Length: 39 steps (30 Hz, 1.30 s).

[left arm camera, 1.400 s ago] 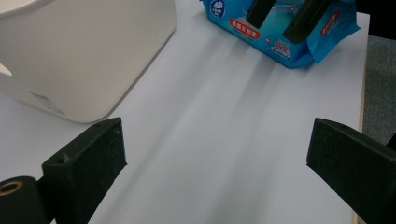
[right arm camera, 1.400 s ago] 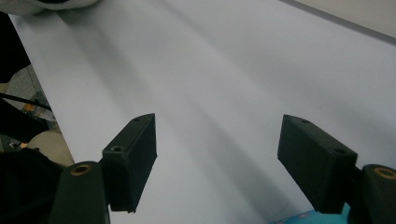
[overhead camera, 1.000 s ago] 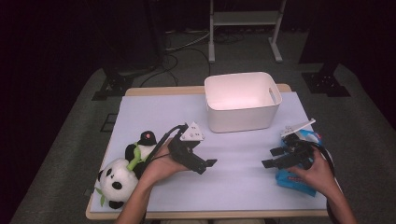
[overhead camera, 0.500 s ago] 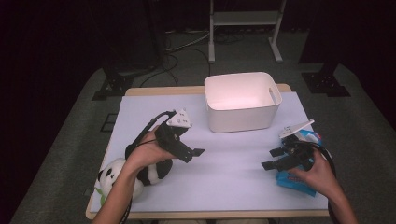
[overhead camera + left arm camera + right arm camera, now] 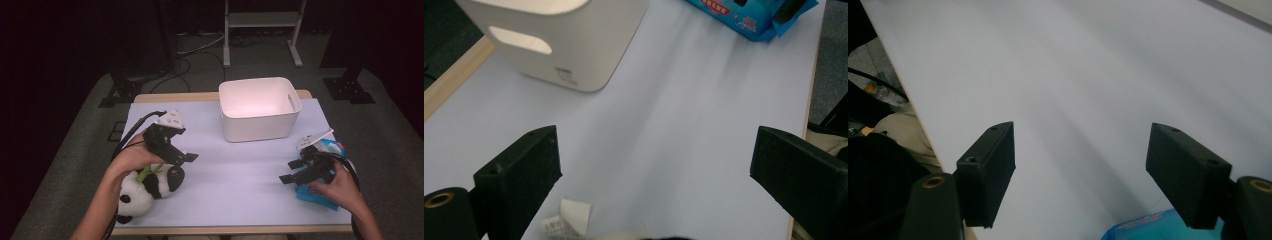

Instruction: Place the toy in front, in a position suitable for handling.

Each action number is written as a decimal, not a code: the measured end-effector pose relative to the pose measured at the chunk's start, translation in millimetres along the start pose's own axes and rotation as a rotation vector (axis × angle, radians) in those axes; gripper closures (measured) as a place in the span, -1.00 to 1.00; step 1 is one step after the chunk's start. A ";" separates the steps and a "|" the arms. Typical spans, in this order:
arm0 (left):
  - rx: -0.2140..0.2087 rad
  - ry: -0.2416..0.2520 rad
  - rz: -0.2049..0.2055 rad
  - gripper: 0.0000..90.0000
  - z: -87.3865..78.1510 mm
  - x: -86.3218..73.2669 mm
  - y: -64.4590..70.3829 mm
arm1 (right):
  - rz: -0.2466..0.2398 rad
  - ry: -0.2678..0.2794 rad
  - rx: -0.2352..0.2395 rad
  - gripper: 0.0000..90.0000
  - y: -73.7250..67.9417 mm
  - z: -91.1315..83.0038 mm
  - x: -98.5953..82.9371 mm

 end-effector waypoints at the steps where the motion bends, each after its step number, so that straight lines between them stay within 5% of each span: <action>1: 0.000 0.000 0.000 -0.88 0.0 0.0 0.0 | 0.000 0.000 0.000 -0.41 0.0 0.0 0.0; 18: 0.063 -0.094 -0.071 -0.84 -43.7 -46.1 -5.0 | -0.013 -0.017 0.000 -0.41 -6.0 1.9 1.8; 39: 0.090 -0.189 -0.166 -0.70 -61.0 -85.6 -6.7 | -0.023 -0.004 -0.010 -0.41 -7.7 -8.6 3.1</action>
Point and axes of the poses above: each handheld gripper's, and its own axes: z roughly forward along the jaws, x roughly out of its top, y roughly to its right, the point moved 3 cm from there along z, roughly forward along the jaws, and after that the axes turned 4 degrees about y, right-handed, at the moved point
